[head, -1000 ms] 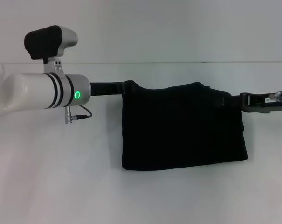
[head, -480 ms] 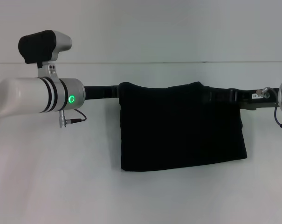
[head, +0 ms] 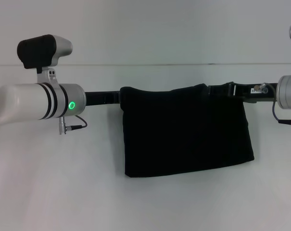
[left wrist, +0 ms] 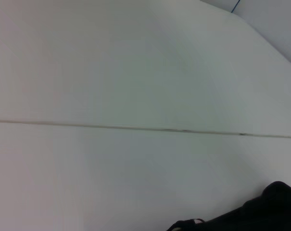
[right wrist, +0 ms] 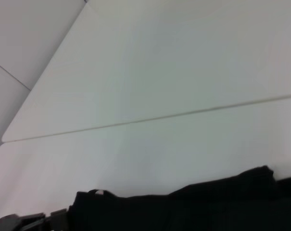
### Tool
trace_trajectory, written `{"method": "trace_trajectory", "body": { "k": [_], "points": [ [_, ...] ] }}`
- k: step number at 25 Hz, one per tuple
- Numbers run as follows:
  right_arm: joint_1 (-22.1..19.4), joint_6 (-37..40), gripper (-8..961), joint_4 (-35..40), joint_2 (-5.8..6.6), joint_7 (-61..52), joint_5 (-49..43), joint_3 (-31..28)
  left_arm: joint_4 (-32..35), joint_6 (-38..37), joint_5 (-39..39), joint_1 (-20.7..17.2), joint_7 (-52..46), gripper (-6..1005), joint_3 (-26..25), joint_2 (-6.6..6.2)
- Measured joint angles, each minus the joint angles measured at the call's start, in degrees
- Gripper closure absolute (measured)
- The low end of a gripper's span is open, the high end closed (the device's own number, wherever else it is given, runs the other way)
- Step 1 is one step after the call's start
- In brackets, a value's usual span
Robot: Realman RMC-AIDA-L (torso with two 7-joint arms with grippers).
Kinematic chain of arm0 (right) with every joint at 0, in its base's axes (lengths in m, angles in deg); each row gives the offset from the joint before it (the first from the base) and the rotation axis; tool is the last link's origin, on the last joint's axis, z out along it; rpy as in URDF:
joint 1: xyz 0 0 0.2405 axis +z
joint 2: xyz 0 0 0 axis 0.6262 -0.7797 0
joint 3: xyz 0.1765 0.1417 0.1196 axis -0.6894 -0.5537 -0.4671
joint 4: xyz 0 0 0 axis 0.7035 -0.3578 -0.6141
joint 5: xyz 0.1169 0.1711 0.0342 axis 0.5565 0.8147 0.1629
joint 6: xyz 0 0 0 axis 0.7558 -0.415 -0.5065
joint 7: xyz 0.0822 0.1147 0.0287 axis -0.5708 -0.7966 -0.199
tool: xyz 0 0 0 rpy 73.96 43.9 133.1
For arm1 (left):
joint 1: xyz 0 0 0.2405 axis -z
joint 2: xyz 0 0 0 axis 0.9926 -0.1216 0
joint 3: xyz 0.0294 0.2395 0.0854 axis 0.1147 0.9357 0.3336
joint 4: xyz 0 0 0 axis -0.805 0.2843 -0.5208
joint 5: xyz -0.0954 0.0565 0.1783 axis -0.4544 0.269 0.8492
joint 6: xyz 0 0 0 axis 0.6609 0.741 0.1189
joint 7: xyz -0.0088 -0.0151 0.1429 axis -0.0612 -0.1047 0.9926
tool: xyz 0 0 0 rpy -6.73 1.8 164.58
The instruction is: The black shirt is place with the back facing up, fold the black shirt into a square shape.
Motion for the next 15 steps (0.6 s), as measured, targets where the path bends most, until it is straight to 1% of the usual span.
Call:
{"method": "trace_trajectory", "body": {
  "k": [3, 8, 15],
  "points": [
    [0.4, -2.1, 188, -0.4, -0.46, 1.5, 0.0, 0.0, 0.0, 0.0, 0.0, -0.3, 0.0, 963, 0.0, -0.03],
    [0.5, -4.5, 192, -0.4, -0.76, 1.7, -0.3, 0.3, 0.0, 0.0, 0.0, -0.4, 0.0, 964, 0.0, 0.01],
    [-0.1, -12.4, 192, -0.4, -0.92, 1.3, -0.3, 2.9, 0.1, 0.2, 0.0, -0.5, -0.1, 965, 0.0, 0.01]
  ]
}}
